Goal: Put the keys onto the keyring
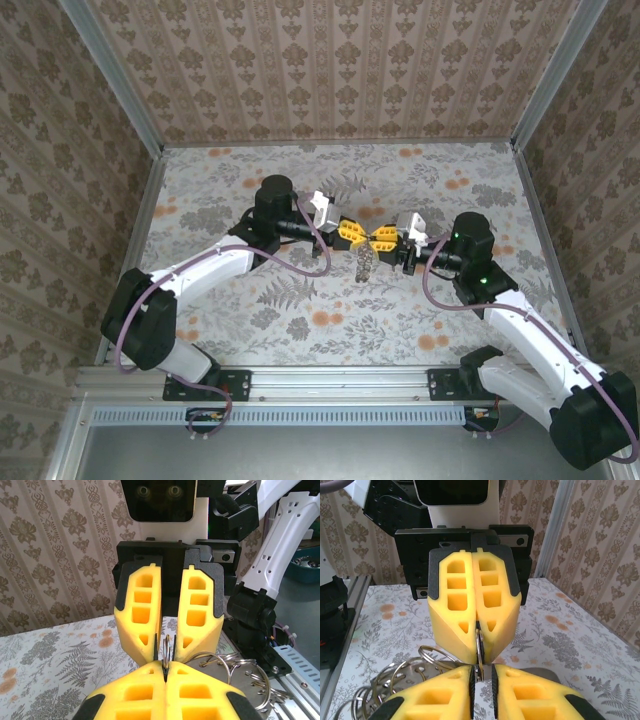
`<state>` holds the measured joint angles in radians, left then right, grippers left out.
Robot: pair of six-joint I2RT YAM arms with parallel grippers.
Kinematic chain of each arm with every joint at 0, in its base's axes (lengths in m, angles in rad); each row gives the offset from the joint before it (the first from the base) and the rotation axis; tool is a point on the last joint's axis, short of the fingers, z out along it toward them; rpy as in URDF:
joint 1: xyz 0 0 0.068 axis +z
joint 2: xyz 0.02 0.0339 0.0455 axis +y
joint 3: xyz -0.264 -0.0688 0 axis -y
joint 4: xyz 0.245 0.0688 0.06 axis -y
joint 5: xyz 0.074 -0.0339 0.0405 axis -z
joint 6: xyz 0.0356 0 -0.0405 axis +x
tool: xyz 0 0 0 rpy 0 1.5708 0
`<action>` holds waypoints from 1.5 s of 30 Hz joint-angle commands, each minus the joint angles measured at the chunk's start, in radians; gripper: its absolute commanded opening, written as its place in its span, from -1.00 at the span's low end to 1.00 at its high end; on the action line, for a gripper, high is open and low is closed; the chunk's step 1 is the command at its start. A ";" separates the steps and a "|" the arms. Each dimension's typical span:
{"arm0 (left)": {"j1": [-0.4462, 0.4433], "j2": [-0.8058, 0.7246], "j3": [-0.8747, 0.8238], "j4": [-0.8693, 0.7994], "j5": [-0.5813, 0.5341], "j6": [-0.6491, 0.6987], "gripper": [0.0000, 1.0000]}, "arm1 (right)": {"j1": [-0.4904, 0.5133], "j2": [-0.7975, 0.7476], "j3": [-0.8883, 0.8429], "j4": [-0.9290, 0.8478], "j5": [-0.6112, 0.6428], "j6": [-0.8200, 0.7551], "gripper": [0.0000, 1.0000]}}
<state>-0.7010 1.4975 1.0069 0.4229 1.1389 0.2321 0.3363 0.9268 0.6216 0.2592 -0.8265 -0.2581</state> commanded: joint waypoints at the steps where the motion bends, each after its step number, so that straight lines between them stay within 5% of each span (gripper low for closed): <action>1: -0.007 0.011 -0.006 0.002 0.010 0.019 -1.00 | 0.004 -0.004 0.027 0.016 -0.044 -0.001 -0.62; 19: -0.014 0.016 0.013 0.002 0.035 0.012 -0.99 | 0.004 0.042 0.058 -0.066 0.009 -0.046 -1.00; 27: -0.012 0.011 0.122 -0.444 -0.057 0.275 0.00 | 0.006 -0.095 0.122 -0.416 0.235 -0.393 -1.00; 38: 0.017 0.095 0.219 -0.522 -0.168 0.333 0.05 | 0.013 -0.265 0.149 -0.604 0.403 -0.833 -1.00; 45: 0.003 0.206 0.280 -0.493 -0.260 0.323 0.08 | 0.011 -0.301 0.176 -0.658 0.442 -0.865 -1.00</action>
<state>-0.6926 1.6646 1.2510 -0.0685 0.9478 0.5434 0.3431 0.6586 0.7601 -0.3740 -0.4252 -1.0676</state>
